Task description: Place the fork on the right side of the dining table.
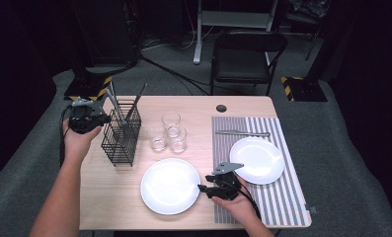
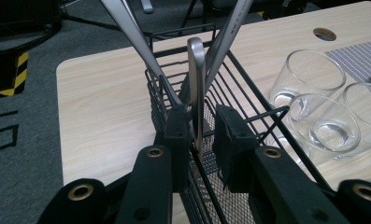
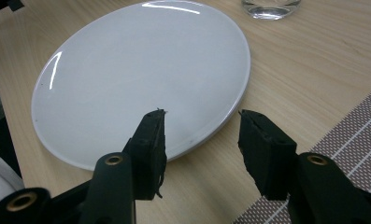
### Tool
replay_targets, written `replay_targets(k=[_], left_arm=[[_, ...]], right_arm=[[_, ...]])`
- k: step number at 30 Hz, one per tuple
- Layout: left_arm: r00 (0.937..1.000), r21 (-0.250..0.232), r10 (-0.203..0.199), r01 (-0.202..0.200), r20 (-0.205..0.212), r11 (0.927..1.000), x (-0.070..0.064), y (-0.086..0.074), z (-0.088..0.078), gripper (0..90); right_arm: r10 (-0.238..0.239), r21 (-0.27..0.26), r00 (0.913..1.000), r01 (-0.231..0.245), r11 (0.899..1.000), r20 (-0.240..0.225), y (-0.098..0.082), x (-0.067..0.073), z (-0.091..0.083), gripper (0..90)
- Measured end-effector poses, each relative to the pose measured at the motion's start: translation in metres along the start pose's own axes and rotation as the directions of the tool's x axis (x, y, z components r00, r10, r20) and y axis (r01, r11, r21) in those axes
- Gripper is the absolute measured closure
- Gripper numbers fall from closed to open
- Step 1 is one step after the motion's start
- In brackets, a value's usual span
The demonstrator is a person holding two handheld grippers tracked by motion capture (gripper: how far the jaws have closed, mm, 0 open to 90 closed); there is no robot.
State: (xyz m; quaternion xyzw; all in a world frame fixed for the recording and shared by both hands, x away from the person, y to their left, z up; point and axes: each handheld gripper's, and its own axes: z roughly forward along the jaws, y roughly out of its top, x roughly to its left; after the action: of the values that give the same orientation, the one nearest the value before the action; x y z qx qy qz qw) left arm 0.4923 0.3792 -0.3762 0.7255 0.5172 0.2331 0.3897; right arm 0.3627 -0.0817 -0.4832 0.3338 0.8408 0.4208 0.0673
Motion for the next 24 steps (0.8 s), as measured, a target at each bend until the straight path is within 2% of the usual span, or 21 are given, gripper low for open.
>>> replay_targets(k=[11, 17, 22, 24], left_arm=[[0.9999, -0.008, 0.002, -0.002, -0.017, 1.0, -0.0002, 0.0007, 0.0043, 83.1], [0.9999, -0.012, 0.0, 0.0, -0.011, 0.9999, -0.0001, 0.0007, 0.0047, 84.4], [0.9999, -0.018, 0.014, -0.014, 0.004, 0.9997, -0.0052, 0.0018, 0.0053, 85.9], [0.9993, -0.016, 0.036, -0.036, 0.002, 0.9992, -0.0084, 0.0024, 0.0054, 86.1]], right_arm=[[0.006, 0.001, 1.0, -0.006, 1.0, 0.001, -0.0005, -0.0008, 0.0003, 50.6], [0.001, 0.001, 1.0, -0.001, 1.0, -0.002, -0.0008, -0.0018, 0.001, 50.7], [0.016, 0.007, 0.9999, -0.016, 1.0, -0.001, -0.001, -0.002, 0.001, 51.0], [0.013, 0.005, 0.9999, -0.013, 1.0, -0.002, -0.0009, -0.0025, 0.0015, 51.1]])
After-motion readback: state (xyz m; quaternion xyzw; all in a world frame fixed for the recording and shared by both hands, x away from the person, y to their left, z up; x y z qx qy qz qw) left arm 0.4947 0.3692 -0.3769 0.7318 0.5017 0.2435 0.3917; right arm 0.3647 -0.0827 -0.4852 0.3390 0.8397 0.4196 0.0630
